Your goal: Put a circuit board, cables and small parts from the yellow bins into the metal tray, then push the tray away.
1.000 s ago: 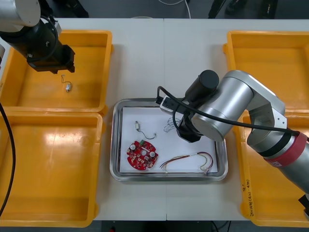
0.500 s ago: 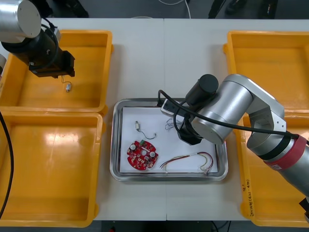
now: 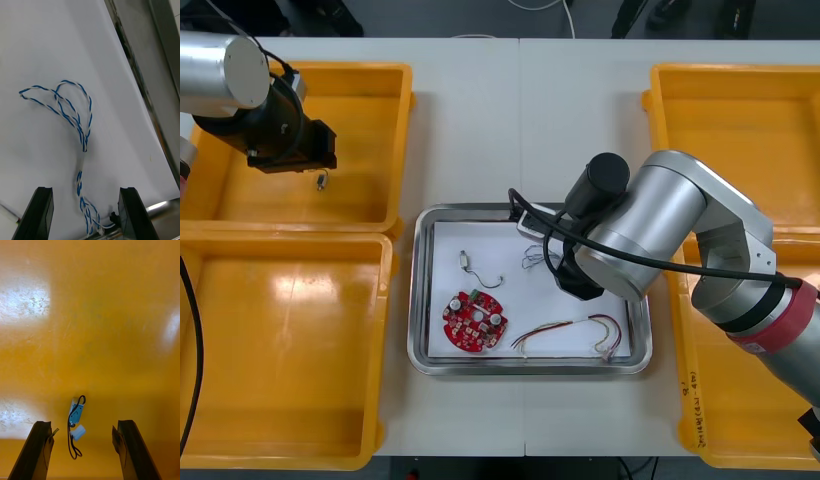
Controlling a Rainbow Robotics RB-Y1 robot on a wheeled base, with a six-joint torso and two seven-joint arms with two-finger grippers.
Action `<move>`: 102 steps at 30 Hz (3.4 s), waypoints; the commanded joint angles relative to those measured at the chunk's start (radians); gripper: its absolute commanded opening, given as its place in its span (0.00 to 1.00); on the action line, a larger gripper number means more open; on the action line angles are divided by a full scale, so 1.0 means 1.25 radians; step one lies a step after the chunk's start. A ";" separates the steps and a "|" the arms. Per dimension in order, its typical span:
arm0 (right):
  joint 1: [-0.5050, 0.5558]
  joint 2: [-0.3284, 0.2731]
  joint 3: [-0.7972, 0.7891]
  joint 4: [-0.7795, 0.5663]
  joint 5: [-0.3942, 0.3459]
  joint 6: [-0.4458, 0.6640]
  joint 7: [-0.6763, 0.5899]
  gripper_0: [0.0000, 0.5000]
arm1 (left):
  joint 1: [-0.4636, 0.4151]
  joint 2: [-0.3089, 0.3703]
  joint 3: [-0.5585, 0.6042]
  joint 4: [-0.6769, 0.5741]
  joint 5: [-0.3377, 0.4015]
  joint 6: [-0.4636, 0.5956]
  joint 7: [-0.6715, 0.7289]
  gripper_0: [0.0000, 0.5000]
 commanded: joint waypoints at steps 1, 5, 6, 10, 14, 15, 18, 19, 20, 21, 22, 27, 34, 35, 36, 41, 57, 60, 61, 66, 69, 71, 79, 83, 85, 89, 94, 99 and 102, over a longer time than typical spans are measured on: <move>-0.040 0.013 -0.031 -0.053 -0.025 0.054 0.011 1.00 | 0.023 0.025 -0.040 -0.027 0.011 -0.046 -0.092 1.00; -0.060 0.013 -0.068 -0.087 -0.043 0.125 -0.001 1.00 | 0.035 0.025 -0.047 -0.027 0.012 -0.064 -0.092 1.00; -0.065 0.011 -0.083 -0.097 -0.053 0.148 -0.006 1.00 | 0.037 0.025 -0.053 -0.027 0.013 -0.064 -0.090 1.00; -0.076 0.013 -0.133 -0.125 -0.087 0.211 -0.022 1.00 | 0.041 0.025 -0.072 -0.027 0.013 -0.073 -0.085 1.00; -0.085 0.011 -0.195 -0.161 -0.134 0.236 -0.079 1.00 | 0.052 0.025 -0.077 -0.027 0.013 -0.091 -0.084 1.00; -0.086 0.011 -0.202 -0.163 -0.140 0.236 -0.085 1.00 | 0.053 0.025 -0.079 -0.027 0.013 -0.093 -0.084 1.00; -0.094 0.003 -0.263 -0.180 -0.188 0.236 -0.136 1.00 | 0.056 0.024 -0.092 -0.025 0.007 -0.102 -0.082 1.00; -0.095 -0.001 -0.279 -0.184 -0.201 0.236 -0.146 1.00 | 0.057 0.025 -0.094 -0.025 0.006 -0.108 -0.081 1.00; -0.096 -0.006 -0.303 -0.186 -0.217 0.236 -0.162 1.00 | 0.059 0.025 -0.097 -0.025 0.006 -0.115 -0.079 1.00; -0.097 -0.011 -0.320 -0.189 -0.230 0.236 -0.174 1.00 | 0.063 0.025 -0.098 -0.025 0.006 -0.118 -0.079 1.00; -0.097 -0.017 -0.344 -0.191 -0.247 0.236 -0.191 1.00 | 0.063 0.025 -0.098 -0.025 0.004 -0.120 -0.079 1.00; -0.097 -0.062 -0.432 -0.193 -0.318 0.236 -0.268 1.00 | 0.063 0.025 -0.099 -0.025 -0.004 -0.122 -0.083 1.00; -0.063 -0.154 -0.535 -0.188 -0.393 0.236 -0.395 1.00 | 0.063 0.025 -0.099 -0.024 -0.021 -0.124 -0.090 0.93; -0.054 -0.165 -0.551 -0.188 -0.399 0.236 -0.406 1.00 | 0.063 0.025 -0.099 -0.024 -0.021 -0.124 -0.092 0.61; -0.048 -0.171 -0.562 -0.188 -0.403 0.236 -0.412 1.00 | 0.063 0.025 -0.099 -0.024 -0.020 -0.124 -0.092 0.32; 0.025 -0.234 -0.659 -0.191 -0.421 0.236 -0.419 1.00 | 0.063 0.025 -0.099 -0.024 -0.021 -0.124 -0.093 0.00; 0.211 -0.287 -0.855 -0.184 -0.345 0.236 -0.419 1.00 | 0.059 0.025 -0.071 -0.025 -0.012 -0.104 -0.096 0.00; 0.228 -0.287 -0.860 -0.178 -0.327 0.236 -0.416 1.00 | 0.053 0.025 -0.048 -0.044 -0.012 -0.064 -0.099 0.00; 0.235 -0.287 -0.863 -0.174 -0.325 0.236 -0.418 1.00 | 0.052 0.024 -0.039 -0.055 -0.013 -0.046 -0.098 0.00; 0.265 -0.284 -0.878 -0.146 -0.329 0.236 -0.414 1.00 | 0.050 0.025 -0.001 -0.115 -0.020 0.041 -0.093 0.00; 0.288 -0.284 -0.882 -0.142 -0.328 0.236 -0.414 1.00 | 0.050 0.024 0.020 -0.154 -0.021 0.093 -0.090 0.00; 0.305 -0.284 -0.883 -0.142 -0.324 0.236 -0.413 1.00 | 0.050 0.025 0.036 -0.186 -0.015 0.135 -0.085 0.00; 0.368 -0.284 -0.882 -0.142 -0.309 0.234 -0.412 1.00 | 0.050 0.012 0.055 -0.310 -0.013 0.265 -0.033 0.00; 0.380 -0.283 -0.882 -0.142 -0.303 0.215 -0.409 1.00 | 0.051 -0.002 0.054 -0.383 -0.013 0.328 0.021 0.00; 0.383 -0.281 -0.881 -0.142 -0.306 0.207 -0.414 1.00 | 0.050 -0.012 0.055 -0.410 -0.013 0.354 0.042 0.00; 0.383 -0.257 -0.884 -0.142 -0.309 0.189 -0.417 1.00 | 0.051 -0.036 0.054 -0.468 -0.013 0.388 0.094 0.00; 0.383 -0.224 -0.889 -0.142 -0.292 0.174 -0.409 1.00 | 0.048 -0.069 0.036 -0.532 -0.019 0.388 0.164 0.00; 0.383 -0.212 -0.890 -0.142 -0.291 0.162 -0.400 1.00 | 0.047 -0.091 -0.010 -0.573 -0.021 0.388 0.237 0.00; 0.383 -0.203 -0.890 -0.142 -0.295 0.153 -0.391 1.00 | 0.047 -0.101 -0.049 -0.590 -0.032 0.388 0.277 0.00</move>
